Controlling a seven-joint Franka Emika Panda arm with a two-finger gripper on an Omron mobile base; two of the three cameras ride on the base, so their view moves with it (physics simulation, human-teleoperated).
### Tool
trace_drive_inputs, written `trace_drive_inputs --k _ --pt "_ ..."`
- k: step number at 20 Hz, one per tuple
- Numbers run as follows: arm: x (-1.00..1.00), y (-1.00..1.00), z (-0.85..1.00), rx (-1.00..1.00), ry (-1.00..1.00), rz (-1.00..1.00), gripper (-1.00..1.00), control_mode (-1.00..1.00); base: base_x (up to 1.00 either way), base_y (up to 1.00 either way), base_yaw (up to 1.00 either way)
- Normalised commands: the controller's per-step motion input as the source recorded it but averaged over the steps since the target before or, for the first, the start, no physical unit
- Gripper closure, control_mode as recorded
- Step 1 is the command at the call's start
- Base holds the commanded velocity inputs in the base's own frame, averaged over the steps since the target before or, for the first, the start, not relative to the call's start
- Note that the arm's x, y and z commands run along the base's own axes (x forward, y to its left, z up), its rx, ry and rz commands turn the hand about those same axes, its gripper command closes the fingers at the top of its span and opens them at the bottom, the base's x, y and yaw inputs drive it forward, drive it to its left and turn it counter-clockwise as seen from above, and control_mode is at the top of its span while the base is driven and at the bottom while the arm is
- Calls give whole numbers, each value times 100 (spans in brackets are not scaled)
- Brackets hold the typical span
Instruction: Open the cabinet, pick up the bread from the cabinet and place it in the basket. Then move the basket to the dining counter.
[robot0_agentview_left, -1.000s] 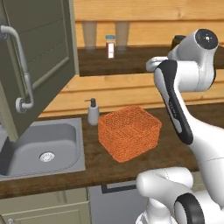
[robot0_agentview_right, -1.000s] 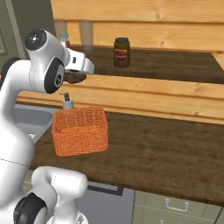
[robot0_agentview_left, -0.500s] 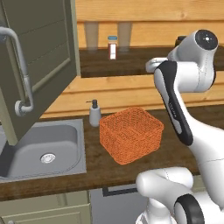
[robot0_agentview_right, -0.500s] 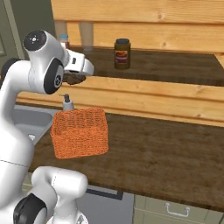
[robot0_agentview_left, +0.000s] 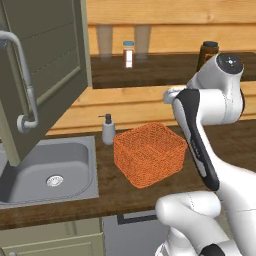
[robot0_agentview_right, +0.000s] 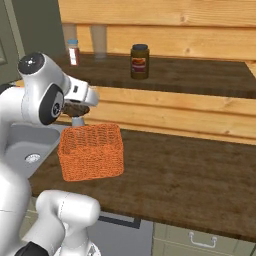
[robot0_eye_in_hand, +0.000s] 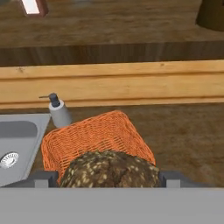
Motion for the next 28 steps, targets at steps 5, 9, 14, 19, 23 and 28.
trace_drive_inputs --k 5,9,14,19,23,28 --pt "63 22 -63 2 8 0 100 -100 0 0 0" --pt "38 18 -61 0 5 0 100 -100 0 0 0" --pt "25 20 -62 0 9 0 100 -100 0 0 0" --pt "-1 9 -72 0 10 0 100 -100 0 0 0" --pt "33 14 -68 0 11 0 100 -100 0 0 0" --pt "13 1 -45 0 9 0 100 -100 0 0 0"
